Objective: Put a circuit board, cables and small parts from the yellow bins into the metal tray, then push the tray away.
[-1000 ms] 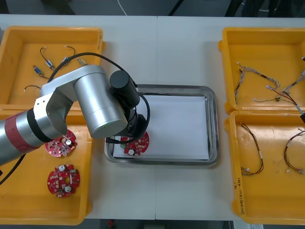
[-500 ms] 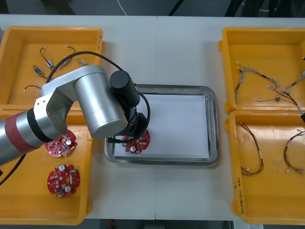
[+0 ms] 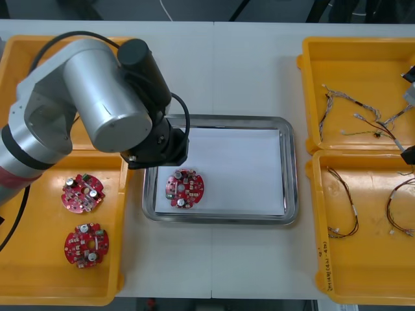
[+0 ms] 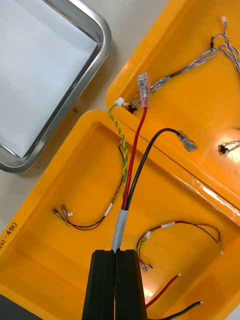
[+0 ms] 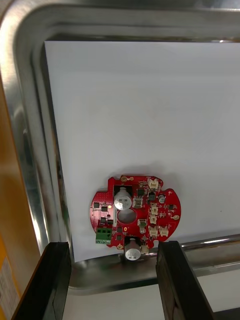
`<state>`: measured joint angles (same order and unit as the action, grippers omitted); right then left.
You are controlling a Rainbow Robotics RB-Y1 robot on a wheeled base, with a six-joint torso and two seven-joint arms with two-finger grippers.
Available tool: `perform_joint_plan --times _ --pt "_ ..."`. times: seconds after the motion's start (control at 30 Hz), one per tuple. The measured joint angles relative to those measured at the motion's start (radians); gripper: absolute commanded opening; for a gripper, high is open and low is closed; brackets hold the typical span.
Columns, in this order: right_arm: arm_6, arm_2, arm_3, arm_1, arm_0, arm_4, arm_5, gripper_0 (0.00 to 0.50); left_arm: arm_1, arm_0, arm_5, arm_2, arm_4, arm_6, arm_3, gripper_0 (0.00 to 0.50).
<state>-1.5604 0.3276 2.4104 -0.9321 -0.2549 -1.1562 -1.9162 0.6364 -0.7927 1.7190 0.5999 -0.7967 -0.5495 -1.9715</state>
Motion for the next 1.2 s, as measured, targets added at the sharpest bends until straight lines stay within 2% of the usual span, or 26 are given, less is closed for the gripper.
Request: perform_joint_plan --times 0.1,0.3,0.57,0.73,0.87,1.03,1.2 --pt "0.000 -0.040 0.000 -0.008 -0.043 -0.018 0.000 0.000 0.000 0.000 0.060 -0.079 -0.032 0.000 -0.019 0.500" --pt "0.000 -0.120 -0.006 -0.011 -0.159 -0.105 0.000 0.000 0.000 -0.001 0.163 -0.220 -0.069 0.000 -0.033 0.500" --pt "0.000 -0.317 -0.010 -0.010 -0.330 -0.108 0.000 0.000 0.001 -0.001 0.193 -0.351 -0.069 0.000 -0.033 0.500" --pt "0.000 -0.453 -0.019 0.019 -0.412 -0.054 0.000 0.000 0.020 -0.001 0.194 -0.407 -0.069 0.003 -0.029 0.500" --pt "0.000 -0.542 -0.042 0.080 -0.450 0.013 0.000 0.000 0.033 -0.001 0.194 -0.453 -0.058 0.009 0.010 0.500" --pt "0.000 -0.647 -0.087 0.167 -0.469 0.109 -0.001 0.000 0.038 -0.002 0.194 -0.489 0.002 0.009 0.095 0.500" --pt "0.000 -0.737 -0.161 0.225 -0.471 0.178 -0.001 0.000 0.051 -0.004 0.194 -0.502 0.031 0.009 0.176 0.500"
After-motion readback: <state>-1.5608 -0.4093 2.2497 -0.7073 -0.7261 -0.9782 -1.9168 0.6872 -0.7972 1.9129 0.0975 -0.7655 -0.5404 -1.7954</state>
